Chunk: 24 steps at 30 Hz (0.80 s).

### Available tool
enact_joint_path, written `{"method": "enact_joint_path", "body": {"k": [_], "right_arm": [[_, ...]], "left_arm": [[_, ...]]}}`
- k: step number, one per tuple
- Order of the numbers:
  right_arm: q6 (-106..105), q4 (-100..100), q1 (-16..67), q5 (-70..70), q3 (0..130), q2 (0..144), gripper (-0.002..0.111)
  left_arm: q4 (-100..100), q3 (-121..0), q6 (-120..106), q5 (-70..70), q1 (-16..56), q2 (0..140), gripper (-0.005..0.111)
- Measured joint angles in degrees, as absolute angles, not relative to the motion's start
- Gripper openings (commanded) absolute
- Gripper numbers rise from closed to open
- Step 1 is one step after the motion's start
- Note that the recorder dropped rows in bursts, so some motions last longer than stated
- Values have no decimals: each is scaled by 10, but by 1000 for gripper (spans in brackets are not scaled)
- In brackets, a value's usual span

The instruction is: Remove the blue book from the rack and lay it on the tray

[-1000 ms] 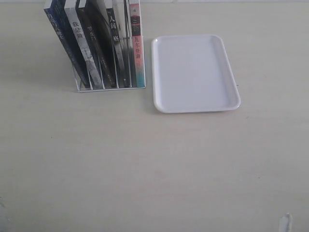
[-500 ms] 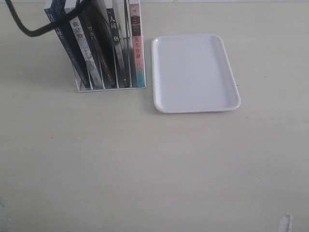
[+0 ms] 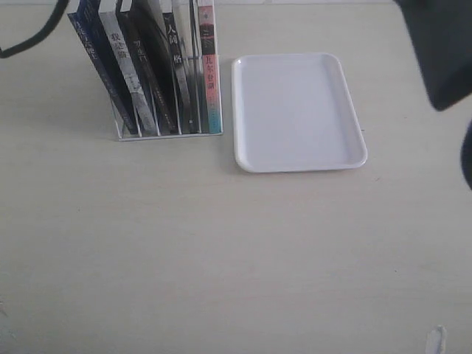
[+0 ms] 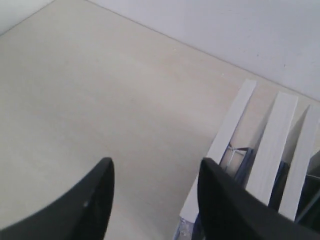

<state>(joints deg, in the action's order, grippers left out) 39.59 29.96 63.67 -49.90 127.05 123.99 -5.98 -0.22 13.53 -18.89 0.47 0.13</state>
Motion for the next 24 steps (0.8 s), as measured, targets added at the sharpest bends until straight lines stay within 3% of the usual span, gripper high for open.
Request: {"method": "enact_joint_path", "body": {"k": [21, 24], "right_arm": [[417, 239, 610, -526, 1285, 1287, 41], [421, 239, 606, -530, 1285, 1287, 45]], "left_arm": [[-60, -2, 135, -189, 5, 1, 6], [-60, -2, 135, -189, 5, 1, 6]]}}
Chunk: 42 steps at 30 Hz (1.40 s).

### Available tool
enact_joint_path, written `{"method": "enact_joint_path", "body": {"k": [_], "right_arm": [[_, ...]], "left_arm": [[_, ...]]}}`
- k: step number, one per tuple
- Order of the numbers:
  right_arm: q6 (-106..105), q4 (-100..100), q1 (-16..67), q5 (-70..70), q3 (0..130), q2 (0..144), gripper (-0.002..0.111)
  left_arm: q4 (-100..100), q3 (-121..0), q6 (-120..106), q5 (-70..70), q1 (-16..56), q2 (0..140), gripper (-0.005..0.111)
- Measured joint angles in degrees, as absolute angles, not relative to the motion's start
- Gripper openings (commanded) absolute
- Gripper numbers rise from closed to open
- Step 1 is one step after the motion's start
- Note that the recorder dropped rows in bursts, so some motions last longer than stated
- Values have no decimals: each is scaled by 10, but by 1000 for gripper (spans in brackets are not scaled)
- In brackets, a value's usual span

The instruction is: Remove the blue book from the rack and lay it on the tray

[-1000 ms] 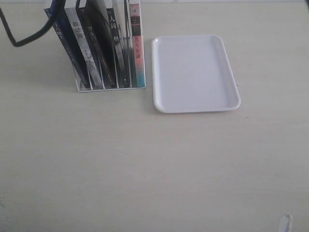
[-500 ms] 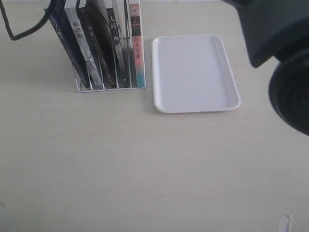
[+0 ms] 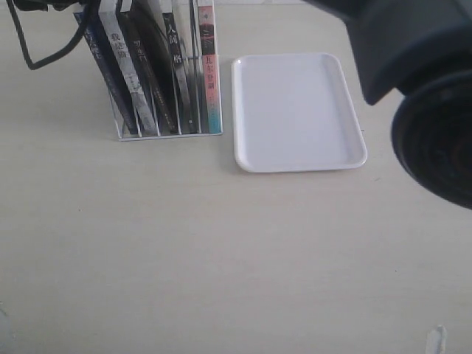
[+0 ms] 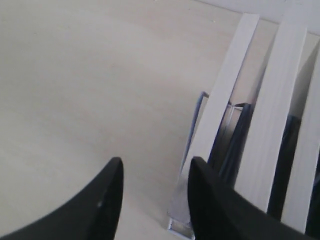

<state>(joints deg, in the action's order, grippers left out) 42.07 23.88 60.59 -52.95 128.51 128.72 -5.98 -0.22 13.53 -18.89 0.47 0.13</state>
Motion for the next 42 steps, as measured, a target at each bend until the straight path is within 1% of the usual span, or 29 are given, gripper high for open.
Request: {"method": "enact_joint_path", "body": {"k": [2, 3, 4, 7, 13, 26, 42], "right_arm": [[421, 239, 604, -530, 1285, 1287, 54], [421, 234, 604, -525, 1285, 1287, 58], [421, 230, 603, -519, 1285, 1287, 58], [420, 213, 603, -506, 1291, 1287, 56], [407, 204, 602, -510, 1316, 1287, 44], [401, 208, 590, -547, 1324, 1287, 45], [401, 195, 587, -551, 1324, 1287, 45]], "left_arm": [[-60, -2, 135, -189, 5, 1, 6], [-60, -2, 135, -189, 5, 1, 6], [-60, -2, 135, -189, 5, 1, 6], [-60, -2, 135, -189, 5, 1, 6], [-60, -2, 135, -189, 5, 1, 6], [-60, -2, 135, -189, 5, 1, 6], [-60, -2, 135, -189, 5, 1, 6]]}}
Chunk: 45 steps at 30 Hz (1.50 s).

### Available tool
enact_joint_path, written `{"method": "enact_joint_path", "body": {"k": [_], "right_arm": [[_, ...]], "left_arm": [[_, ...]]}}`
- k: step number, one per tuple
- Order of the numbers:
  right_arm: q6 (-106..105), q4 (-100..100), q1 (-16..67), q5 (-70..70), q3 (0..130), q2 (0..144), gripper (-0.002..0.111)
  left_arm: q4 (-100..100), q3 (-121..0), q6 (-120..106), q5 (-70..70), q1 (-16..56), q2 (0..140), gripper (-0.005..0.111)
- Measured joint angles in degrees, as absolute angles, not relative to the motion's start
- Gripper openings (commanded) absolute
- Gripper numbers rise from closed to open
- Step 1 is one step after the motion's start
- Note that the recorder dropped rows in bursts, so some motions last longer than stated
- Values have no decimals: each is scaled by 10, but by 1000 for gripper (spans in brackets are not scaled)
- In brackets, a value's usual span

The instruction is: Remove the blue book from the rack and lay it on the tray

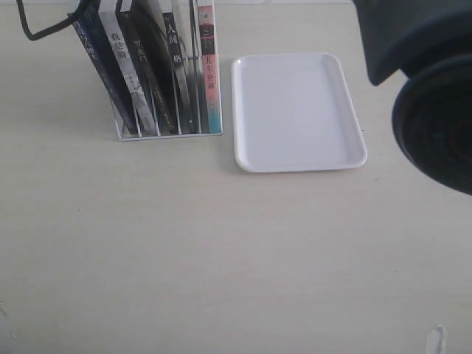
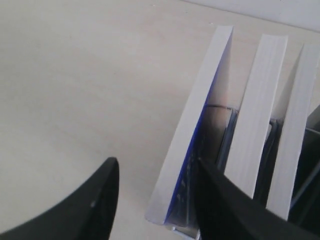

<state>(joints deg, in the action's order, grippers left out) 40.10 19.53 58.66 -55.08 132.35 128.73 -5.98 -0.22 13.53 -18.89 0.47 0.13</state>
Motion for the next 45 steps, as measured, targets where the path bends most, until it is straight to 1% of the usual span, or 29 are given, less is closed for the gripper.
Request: {"method": "enact_joint_path", "body": {"k": [16, 18, 21, 24, 40, 45], "right_arm": [[413, 187, 587, -570, 1324, 1335, 44], [416, 187, 587, -572, 1324, 1336, 38], [420, 192, 587, -572, 1324, 1336, 15], [420, 203, 587, -578, 1324, 1336, -1], [398, 211, 584, -588, 1325, 1327, 0], [375, 205, 584, -613, 1356, 1299, 0]], "left_arm": [[-60, -2, 135, -189, 5, 1, 6], [-60, -2, 135, -189, 5, 1, 6], [-60, -2, 135, -189, 5, 1, 6], [-60, -2, 135, -189, 5, 1, 6], [-60, -2, 135, -189, 5, 1, 6], [-60, -2, 135, -189, 5, 1, 6]]}}
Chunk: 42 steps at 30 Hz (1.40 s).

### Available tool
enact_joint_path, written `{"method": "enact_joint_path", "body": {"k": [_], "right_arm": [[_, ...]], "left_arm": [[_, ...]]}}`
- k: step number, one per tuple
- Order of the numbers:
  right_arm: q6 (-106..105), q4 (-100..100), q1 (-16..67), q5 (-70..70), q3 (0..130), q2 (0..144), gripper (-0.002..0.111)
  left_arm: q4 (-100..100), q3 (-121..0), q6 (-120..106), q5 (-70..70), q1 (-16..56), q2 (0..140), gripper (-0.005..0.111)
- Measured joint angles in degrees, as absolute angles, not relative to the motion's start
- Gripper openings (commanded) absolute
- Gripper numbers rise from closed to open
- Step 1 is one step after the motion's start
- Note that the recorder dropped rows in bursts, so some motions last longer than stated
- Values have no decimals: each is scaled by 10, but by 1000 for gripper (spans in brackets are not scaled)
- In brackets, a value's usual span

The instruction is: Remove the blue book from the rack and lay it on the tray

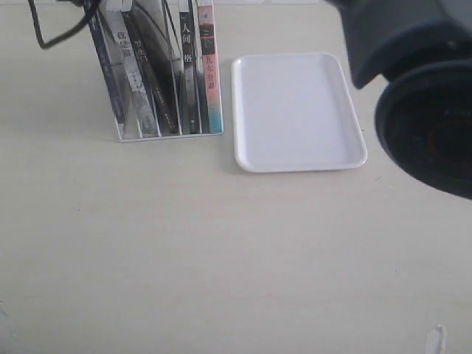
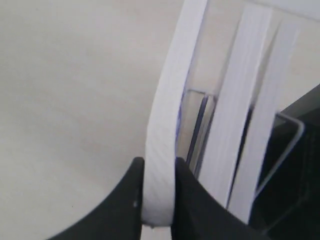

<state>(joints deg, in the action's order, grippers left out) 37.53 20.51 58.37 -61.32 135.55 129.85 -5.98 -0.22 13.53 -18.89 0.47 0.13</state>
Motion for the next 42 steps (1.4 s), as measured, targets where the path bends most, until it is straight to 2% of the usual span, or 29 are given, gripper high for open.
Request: {"method": "enact_joint_path", "body": {"k": [24, 36, 42], "right_arm": [[332, 209, 584, -647, 1385, 1272, 0], [269, 217, 584, -696, 1385, 1067, 0], [232, 241, 584, -718, 1385, 1025, 0]], "left_arm": [[-60, -2, 135, -189, 5, 1, 6], [-60, -2, 135, -189, 5, 1, 6], [-60, -2, 135, -189, 5, 1, 6]]}}
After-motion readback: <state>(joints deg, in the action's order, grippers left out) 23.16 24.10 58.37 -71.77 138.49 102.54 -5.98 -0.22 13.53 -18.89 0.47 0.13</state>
